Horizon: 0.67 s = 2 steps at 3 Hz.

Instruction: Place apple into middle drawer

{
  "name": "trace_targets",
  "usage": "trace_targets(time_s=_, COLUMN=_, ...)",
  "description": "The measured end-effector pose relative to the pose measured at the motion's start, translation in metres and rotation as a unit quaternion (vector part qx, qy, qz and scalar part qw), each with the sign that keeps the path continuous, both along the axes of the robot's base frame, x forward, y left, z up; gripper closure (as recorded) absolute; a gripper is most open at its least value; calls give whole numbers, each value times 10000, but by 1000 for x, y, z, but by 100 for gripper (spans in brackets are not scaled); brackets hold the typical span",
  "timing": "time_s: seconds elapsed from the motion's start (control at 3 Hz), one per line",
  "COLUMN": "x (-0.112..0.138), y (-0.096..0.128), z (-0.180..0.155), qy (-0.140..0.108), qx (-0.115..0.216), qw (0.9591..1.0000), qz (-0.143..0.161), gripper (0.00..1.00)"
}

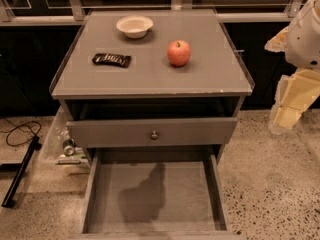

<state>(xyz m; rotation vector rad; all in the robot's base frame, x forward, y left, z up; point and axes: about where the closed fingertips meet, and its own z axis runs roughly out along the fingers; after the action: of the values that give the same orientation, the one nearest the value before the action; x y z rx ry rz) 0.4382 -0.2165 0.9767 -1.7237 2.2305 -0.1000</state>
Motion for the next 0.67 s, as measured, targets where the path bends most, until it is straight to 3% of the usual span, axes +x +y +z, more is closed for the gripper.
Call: trace_targets(time_s=0.67, x=11, y=2, z=4, qy=-125, qx=65, qw=9999, qz=22, gripper=0)
